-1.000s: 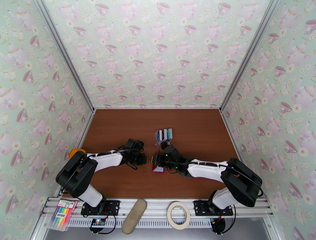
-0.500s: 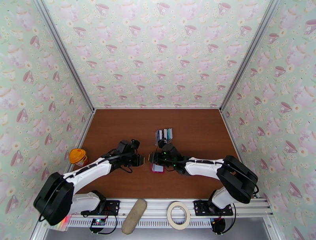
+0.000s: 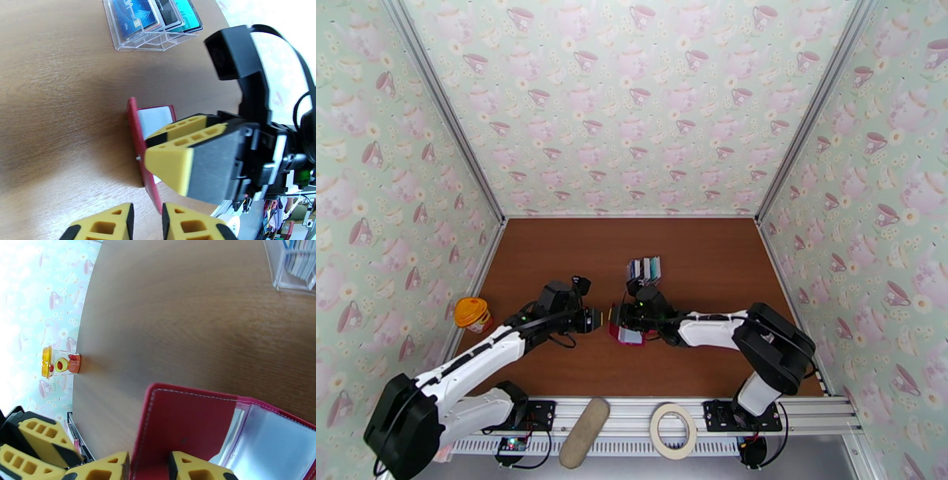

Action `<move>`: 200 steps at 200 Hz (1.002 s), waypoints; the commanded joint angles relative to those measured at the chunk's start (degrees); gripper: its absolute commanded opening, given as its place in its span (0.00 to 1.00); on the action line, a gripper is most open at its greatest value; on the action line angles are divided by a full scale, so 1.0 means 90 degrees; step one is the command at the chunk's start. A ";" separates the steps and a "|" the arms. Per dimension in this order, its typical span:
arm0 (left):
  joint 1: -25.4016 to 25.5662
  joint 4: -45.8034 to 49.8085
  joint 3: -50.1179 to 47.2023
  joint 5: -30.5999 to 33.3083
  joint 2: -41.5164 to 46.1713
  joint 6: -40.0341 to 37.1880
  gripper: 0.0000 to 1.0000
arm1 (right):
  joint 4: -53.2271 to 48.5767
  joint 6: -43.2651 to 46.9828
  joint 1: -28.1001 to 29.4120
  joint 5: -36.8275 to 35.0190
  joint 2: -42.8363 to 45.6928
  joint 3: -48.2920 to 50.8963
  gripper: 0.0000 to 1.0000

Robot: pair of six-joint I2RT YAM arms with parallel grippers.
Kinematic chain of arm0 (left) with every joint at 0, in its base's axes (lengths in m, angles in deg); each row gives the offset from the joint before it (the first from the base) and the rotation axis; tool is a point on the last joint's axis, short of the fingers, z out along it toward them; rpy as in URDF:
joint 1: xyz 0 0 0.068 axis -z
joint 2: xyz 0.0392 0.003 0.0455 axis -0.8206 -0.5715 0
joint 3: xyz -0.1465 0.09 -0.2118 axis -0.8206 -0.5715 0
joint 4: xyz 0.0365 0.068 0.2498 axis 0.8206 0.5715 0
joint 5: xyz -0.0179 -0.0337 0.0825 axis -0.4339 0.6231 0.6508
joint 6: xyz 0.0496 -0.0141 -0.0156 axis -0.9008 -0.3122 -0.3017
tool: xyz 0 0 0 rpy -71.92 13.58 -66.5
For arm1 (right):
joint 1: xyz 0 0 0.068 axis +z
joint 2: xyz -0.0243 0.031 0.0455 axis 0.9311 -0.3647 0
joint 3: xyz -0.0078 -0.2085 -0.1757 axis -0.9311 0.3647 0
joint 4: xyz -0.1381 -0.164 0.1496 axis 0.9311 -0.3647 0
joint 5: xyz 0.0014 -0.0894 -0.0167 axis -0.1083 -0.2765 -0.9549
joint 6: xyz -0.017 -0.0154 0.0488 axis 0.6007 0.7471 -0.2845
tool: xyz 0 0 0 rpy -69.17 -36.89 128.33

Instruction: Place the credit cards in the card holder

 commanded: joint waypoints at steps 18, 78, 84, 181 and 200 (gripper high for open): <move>0.0058 -0.0241 -0.0086 -0.0267 -0.0157 0.0035 0.25 | 0.0211 -0.0144 -0.0052 0.0122 -0.0233 -0.0153 0.24; 0.0270 -0.0819 -0.0025 -0.0389 -0.0600 0.0127 0.23 | 0.0305 -0.0191 -0.0158 0.0181 -0.0438 -0.0027 0.16; 0.0290 -0.0908 -0.0025 -0.0408 -0.0671 0.0146 0.23 | 0.0304 -0.0193 -0.0172 0.0181 -0.0450 -0.0010 0.16; 0.0517 -0.1408 -0.0069 -0.0109 -0.1794 0.0094 0.22 | 0.0271 -0.0086 -0.0314 0.0239 -0.0589 0.0178 0.15; 0.0514 -0.1404 -0.0140 -0.0046 -0.1882 0.0084 0.21 | 0.0205 -0.0015 -0.0346 0.0243 -0.0508 0.0209 0.16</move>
